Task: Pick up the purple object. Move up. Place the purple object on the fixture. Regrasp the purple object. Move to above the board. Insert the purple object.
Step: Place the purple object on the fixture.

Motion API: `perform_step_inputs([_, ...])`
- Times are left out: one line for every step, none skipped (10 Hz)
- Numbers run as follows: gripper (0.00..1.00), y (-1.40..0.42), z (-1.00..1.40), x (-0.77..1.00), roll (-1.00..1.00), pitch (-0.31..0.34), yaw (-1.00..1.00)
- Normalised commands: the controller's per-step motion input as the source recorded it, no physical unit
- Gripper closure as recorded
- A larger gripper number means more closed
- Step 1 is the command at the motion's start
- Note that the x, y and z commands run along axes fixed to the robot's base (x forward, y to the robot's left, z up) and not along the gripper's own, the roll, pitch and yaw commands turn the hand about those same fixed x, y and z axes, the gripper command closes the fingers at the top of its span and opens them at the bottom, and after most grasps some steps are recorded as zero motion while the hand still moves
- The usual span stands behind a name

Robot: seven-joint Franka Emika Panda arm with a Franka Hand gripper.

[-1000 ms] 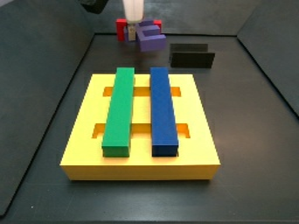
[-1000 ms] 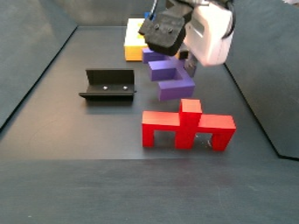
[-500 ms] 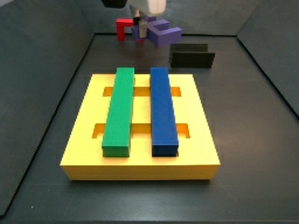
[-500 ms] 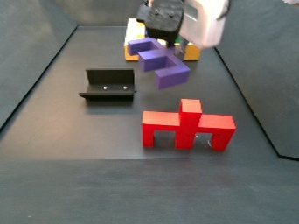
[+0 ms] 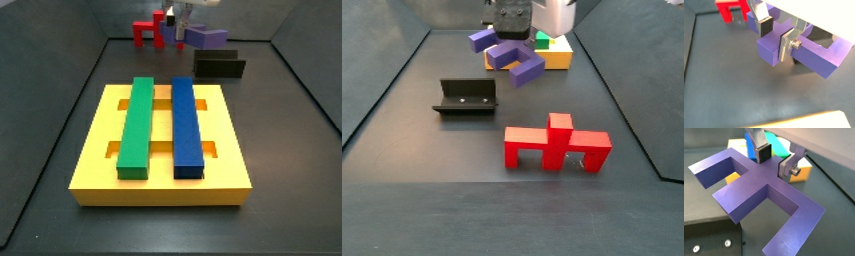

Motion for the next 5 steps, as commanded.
perform_step_inputs([1.00,-0.27,0.07,0.37,-0.77,0.434,0.41])
perform_step_inputs([1.00,-0.26,0.08,0.37,-0.77,0.431,0.41])
perform_step_inputs([1.00,-0.22,0.09,0.34,-0.78,0.417,0.41])
perform_step_inputs([1.00,-0.10,0.17,0.27,-0.87,0.377,0.40])
perform_step_inputs([1.00,0.00,0.23,0.27,-1.00,0.209,0.24])
